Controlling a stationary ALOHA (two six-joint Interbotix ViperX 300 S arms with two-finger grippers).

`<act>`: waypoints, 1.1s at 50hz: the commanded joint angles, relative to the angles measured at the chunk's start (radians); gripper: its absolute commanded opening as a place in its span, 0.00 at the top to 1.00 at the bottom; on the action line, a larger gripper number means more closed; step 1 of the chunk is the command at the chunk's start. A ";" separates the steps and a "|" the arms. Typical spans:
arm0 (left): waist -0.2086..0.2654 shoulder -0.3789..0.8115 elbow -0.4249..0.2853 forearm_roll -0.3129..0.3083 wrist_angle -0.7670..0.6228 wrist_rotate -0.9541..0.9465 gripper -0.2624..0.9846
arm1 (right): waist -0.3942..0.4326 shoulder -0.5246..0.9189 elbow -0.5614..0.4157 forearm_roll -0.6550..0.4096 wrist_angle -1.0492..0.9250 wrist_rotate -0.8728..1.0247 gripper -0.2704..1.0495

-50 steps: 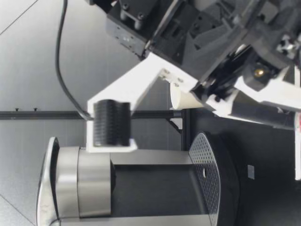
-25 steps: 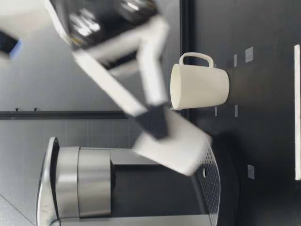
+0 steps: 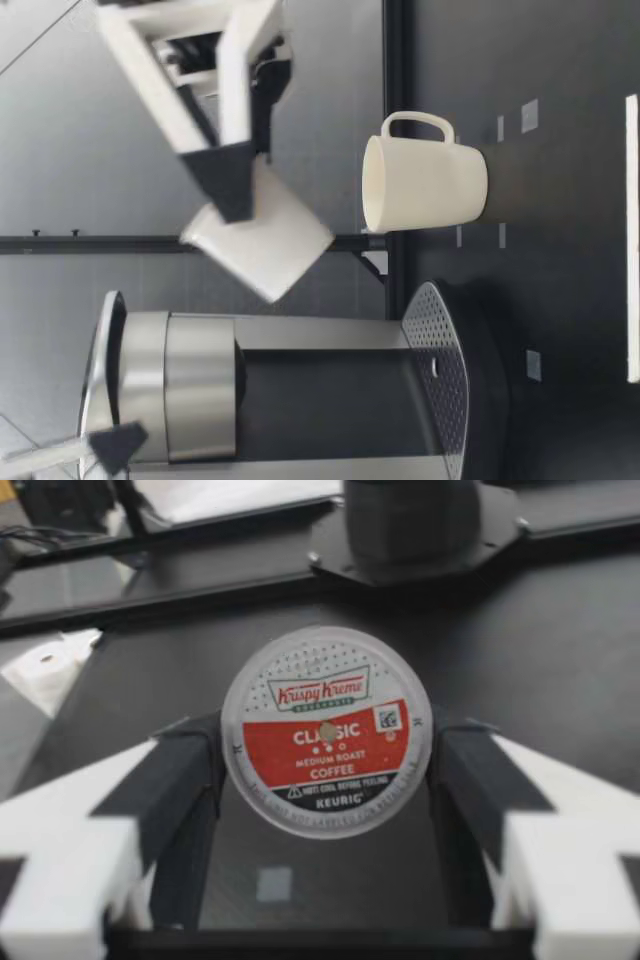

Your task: Place the coffee capsule inside the capsule container, then place the cup onto the center of the cup tray.

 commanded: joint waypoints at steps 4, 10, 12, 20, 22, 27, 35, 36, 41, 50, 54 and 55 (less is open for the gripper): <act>-0.055 0.138 -0.172 0.192 0.236 -0.069 0.65 | -0.029 -0.037 0.015 0.000 -0.011 -0.006 0.34; -0.144 0.216 -0.218 0.439 0.325 -0.155 0.65 | -0.035 -0.055 0.041 0.002 -0.014 -0.006 0.34; -0.172 0.236 -0.225 0.526 0.350 -0.186 0.65 | -0.035 -0.063 0.051 0.002 -0.012 -0.005 0.34; -0.247 0.313 -0.221 0.781 0.445 -0.291 0.65 | -0.038 -0.077 0.071 0.000 -0.011 -0.003 0.34; -0.259 0.336 -0.216 0.827 0.460 -0.302 0.65 | -0.038 -0.078 0.071 0.002 -0.011 -0.003 0.34; -0.284 0.399 -0.204 0.934 0.505 -0.316 0.65 | -0.038 -0.074 0.071 0.000 -0.009 -0.003 0.34; -0.314 0.494 -0.193 1.132 0.589 -0.333 0.65 | -0.038 -0.069 0.072 0.000 -0.008 -0.003 0.34; -0.318 0.499 -0.193 1.150 0.595 -0.339 0.65 | -0.038 -0.069 0.072 0.000 -0.006 -0.003 0.34; -0.334 0.509 -0.181 1.229 0.607 -0.379 0.65 | -0.038 -0.069 0.072 0.002 -0.002 -0.003 0.34; -0.341 0.511 -0.130 1.305 0.607 -0.456 0.65 | -0.038 -0.069 0.072 0.000 0.006 -0.003 0.34; -0.341 0.511 -0.098 1.335 0.606 -0.468 0.65 | -0.038 -0.069 0.074 0.002 0.006 -0.002 0.34; -0.341 0.511 -0.091 1.341 0.606 -0.469 0.65 | -0.038 -0.069 0.072 0.000 0.006 -0.002 0.34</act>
